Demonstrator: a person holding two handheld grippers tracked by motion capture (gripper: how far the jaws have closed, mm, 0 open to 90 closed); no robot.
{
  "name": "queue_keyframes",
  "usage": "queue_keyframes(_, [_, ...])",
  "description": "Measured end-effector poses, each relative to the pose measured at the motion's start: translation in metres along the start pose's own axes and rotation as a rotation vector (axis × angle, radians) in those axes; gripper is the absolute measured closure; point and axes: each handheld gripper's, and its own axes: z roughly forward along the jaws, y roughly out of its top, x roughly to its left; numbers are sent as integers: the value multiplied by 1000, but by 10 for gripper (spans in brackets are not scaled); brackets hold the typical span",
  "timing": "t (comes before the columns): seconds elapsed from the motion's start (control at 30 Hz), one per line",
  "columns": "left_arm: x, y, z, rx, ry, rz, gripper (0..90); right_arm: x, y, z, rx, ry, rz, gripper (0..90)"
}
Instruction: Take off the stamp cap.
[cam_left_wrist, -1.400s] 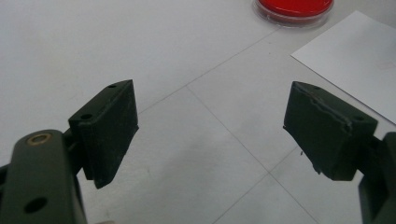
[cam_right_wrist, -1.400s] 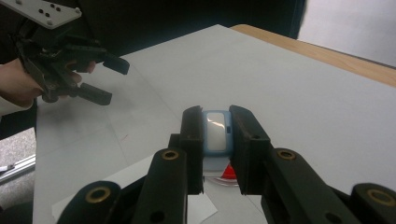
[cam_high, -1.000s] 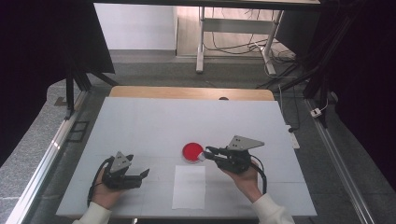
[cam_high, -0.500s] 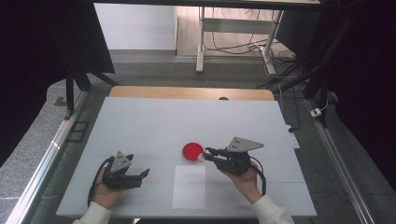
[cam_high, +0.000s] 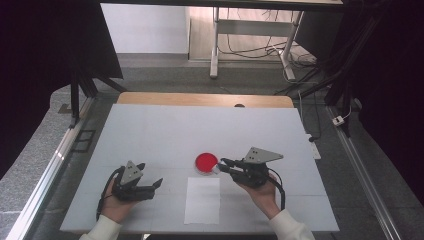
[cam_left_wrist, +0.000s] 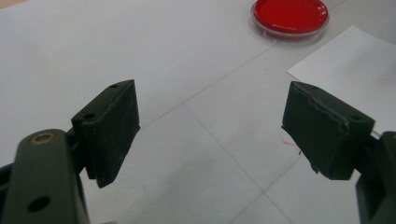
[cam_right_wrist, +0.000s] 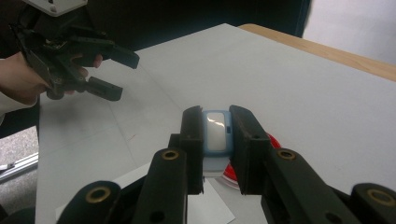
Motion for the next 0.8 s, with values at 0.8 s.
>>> queue_keyframes(0.8, [-16,13,9,-15,-47,38,196,2,0,1,-13,-7,-1,753])
